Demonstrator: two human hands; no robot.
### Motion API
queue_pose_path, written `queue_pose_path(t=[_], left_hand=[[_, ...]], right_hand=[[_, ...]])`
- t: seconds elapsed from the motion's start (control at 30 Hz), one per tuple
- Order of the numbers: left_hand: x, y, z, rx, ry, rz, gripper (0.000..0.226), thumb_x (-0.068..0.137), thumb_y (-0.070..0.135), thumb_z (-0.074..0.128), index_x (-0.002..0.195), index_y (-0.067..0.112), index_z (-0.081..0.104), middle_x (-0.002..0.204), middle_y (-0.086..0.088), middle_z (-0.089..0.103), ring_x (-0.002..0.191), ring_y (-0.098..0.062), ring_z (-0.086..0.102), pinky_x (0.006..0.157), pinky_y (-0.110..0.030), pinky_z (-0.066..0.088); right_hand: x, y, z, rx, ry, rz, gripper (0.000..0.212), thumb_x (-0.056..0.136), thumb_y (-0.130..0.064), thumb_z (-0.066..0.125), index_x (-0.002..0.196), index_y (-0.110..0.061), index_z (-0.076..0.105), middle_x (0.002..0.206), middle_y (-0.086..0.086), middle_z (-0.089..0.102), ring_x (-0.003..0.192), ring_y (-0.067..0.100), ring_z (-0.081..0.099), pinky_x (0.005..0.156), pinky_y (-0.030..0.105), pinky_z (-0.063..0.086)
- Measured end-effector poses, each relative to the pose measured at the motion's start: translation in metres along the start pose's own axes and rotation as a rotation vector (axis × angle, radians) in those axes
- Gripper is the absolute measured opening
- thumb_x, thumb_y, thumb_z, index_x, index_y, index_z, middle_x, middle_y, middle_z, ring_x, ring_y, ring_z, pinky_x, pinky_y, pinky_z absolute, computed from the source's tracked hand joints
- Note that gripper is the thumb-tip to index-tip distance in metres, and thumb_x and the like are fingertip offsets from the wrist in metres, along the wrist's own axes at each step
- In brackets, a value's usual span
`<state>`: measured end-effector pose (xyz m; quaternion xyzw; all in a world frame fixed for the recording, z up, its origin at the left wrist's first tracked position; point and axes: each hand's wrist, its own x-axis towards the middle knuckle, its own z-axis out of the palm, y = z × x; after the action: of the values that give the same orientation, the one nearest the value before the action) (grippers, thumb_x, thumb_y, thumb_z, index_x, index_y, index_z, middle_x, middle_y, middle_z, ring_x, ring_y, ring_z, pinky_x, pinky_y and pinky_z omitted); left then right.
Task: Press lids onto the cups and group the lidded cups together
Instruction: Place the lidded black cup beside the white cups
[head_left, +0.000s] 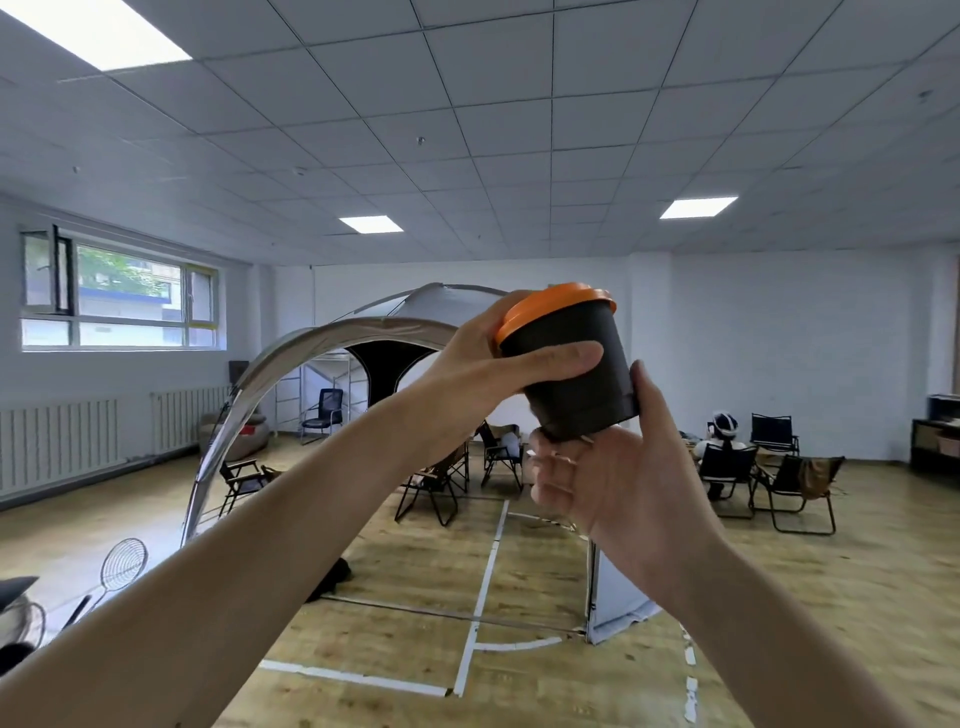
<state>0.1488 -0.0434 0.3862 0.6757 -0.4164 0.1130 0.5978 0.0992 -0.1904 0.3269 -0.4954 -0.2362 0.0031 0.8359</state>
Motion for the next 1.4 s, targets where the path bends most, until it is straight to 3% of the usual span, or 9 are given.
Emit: queue_pose_path(t=[0.1,0.27,0.47,0.6,0.8,0.93,1.13,1.27,1.4], left_hand=[[0.000,0.002,-0.002,0.027,0.004,-0.002,0.053,0.075,0.030,0.084,0.124,0.029,0.064,0.116,0.002,0.073,0.113,-0.018,0.070,0.106,-0.048,0.054],[-0.003,0.000,-0.001,-0.013,-0.006,0.019,0.066,0.066,0.037,0.087,0.126,0.024,0.063,0.119,-0.006,0.071,0.116,-0.026,0.068,0.105,-0.049,0.054],[-0.001,-0.003,-0.002,0.044,0.006,0.036,0.063,0.075,0.028,0.084,0.133,0.025,0.060,0.120,0.001,0.072,0.112,-0.015,0.070,0.097,-0.037,0.057],[-0.001,-0.006,-0.004,0.035,-0.003,0.041,0.066,0.076,0.024,0.085,0.136,0.022,0.059,0.125,-0.004,0.069,0.116,-0.021,0.068,0.100,-0.042,0.057],[-0.001,-0.010,-0.006,0.068,0.025,0.039,0.070,0.071,0.031,0.087,0.136,0.025,0.059,0.124,-0.001,0.069,0.112,-0.015,0.069,0.097,-0.036,0.058],[0.000,-0.009,-0.008,0.017,-0.013,0.037,0.069,0.074,0.021,0.085,0.137,0.021,0.057,0.126,-0.004,0.069,0.117,-0.018,0.068,0.100,-0.039,0.057],[0.001,-0.008,-0.008,0.043,0.004,0.031,0.064,0.072,0.029,0.087,0.130,0.024,0.060,0.120,0.002,0.072,0.114,-0.016,0.069,0.099,-0.038,0.057],[0.001,-0.009,-0.009,0.028,-0.024,0.037,0.070,0.067,0.027,0.090,0.130,0.026,0.060,0.124,-0.005,0.070,0.117,-0.022,0.068,0.101,-0.043,0.056],[0.000,-0.010,-0.010,0.068,-0.008,0.048,0.079,0.059,0.038,0.089,0.132,0.030,0.058,0.121,0.002,0.071,0.113,-0.017,0.070,0.098,-0.043,0.059]], right_hand=[[0.001,0.003,0.004,-0.149,0.083,-0.100,0.077,0.087,-0.070,0.034,0.108,-0.004,0.067,0.078,0.014,0.062,0.065,0.023,0.057,0.062,0.034,0.046],[-0.006,-0.003,0.006,0.088,-0.021,0.075,0.081,0.090,-0.075,0.031,0.106,-0.003,0.064,0.065,0.005,0.055,0.059,0.018,0.052,0.058,0.029,0.046],[-0.001,-0.002,0.005,-0.077,0.053,0.005,0.076,0.092,-0.071,0.032,0.101,-0.005,0.068,0.072,0.012,0.059,0.064,0.022,0.055,0.066,0.036,0.041],[-0.002,-0.002,0.003,-0.037,0.008,0.056,0.081,0.092,-0.073,0.025,0.103,-0.002,0.062,0.065,0.008,0.054,0.059,0.019,0.052,0.066,0.034,0.039],[0.004,0.009,0.001,-0.184,0.144,-0.114,0.068,0.082,-0.065,0.044,0.109,-0.008,0.069,0.086,0.018,0.069,0.069,0.024,0.064,0.070,0.037,0.047],[0.003,0.006,-0.002,-0.067,0.046,0.001,0.082,0.090,-0.071,0.031,0.104,0.001,0.067,0.073,0.013,0.063,0.066,0.023,0.061,0.071,0.037,0.044],[0.003,0.006,-0.003,-0.143,0.075,-0.116,0.072,0.088,-0.063,0.038,0.114,-0.003,0.067,0.085,0.017,0.067,0.069,0.023,0.062,0.067,0.036,0.046],[0.005,0.003,-0.001,-0.059,0.040,0.001,0.075,0.099,-0.063,0.024,0.106,-0.002,0.067,0.074,0.012,0.065,0.065,0.020,0.059,0.066,0.033,0.045],[0.003,0.003,-0.006,-0.078,0.023,-0.001,0.075,0.096,-0.065,0.028,0.107,-0.004,0.070,0.085,0.014,0.069,0.071,0.021,0.063,0.070,0.036,0.047]])
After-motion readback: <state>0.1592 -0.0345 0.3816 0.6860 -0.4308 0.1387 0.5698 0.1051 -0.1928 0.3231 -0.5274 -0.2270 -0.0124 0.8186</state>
